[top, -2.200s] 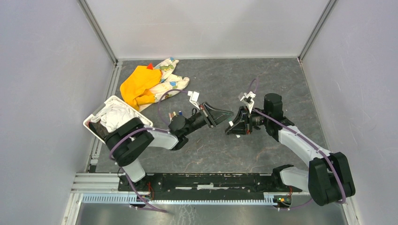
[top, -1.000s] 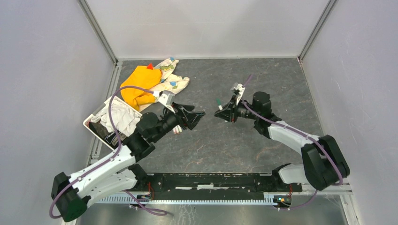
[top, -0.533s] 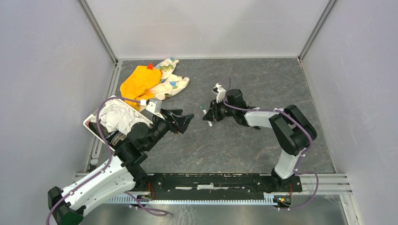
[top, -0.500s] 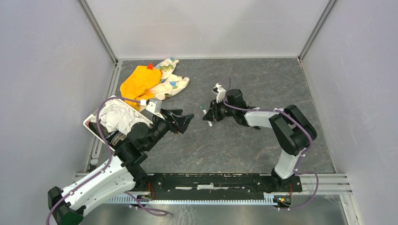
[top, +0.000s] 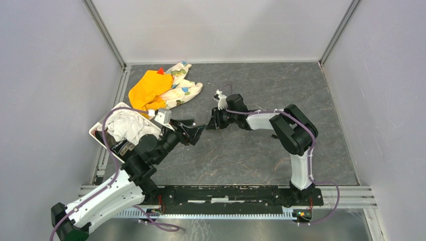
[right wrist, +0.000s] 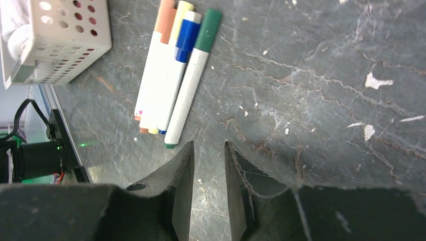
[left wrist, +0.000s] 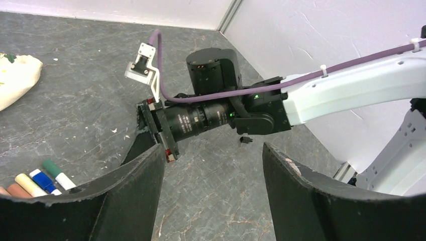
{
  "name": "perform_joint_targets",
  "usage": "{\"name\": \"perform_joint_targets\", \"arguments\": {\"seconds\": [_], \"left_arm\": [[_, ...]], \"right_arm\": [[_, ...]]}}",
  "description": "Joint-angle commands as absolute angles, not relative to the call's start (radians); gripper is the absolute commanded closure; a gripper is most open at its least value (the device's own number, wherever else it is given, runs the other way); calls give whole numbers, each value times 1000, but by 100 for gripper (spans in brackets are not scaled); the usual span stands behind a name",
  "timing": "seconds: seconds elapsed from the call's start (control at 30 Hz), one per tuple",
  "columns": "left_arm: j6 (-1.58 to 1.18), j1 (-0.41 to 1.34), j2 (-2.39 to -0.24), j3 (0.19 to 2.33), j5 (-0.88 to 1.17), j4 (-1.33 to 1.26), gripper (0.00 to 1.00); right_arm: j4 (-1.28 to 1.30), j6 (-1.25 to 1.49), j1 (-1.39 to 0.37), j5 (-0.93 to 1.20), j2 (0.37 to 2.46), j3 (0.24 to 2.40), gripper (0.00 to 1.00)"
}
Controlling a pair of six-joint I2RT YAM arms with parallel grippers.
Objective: Insert the pens into the pen caps
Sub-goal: Place the pen at the center of the board.
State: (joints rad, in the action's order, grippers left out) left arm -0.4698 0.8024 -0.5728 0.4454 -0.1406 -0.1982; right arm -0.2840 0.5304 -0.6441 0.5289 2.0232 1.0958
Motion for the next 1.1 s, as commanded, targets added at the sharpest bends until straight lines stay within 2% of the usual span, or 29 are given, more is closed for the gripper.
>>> {"name": "perform_joint_targets", "arguments": {"seconds": [0.0,0.07,0.2,0.33,0.37,0.57,0.73,0.93,1.07], "left_arm": [[-469,801,-572,443,-157,-233,24],[-468,801,-584,444,-148,-238,24],[-480,801,-609,437,-125,-265,22],[-525,801,-627,408,-171,-321,1],[-532,801,-636,397,-178,-344,1],[-529,801,-771,437,-110,-411,0],[-538,801,-894,468,-77,-416,3],[-546,801,-954,456,-57,-454,5],[-546,801,-971,450,-58,-470,5]], "right_arm": [[-268,382,-623,603,1915,1141,65],[-232,228,-604,679,1856,1137,62],[-12,-218,-548,765,1672,1108,47],[222,-529,-449,779,1466,1023,28],[266,-580,-415,783,1425,1004,26],[403,-721,-214,766,1261,892,24],[471,-878,-119,687,1215,841,29],[616,-1243,-61,675,1261,816,30],[745,-1316,-33,645,1381,940,29]]}}
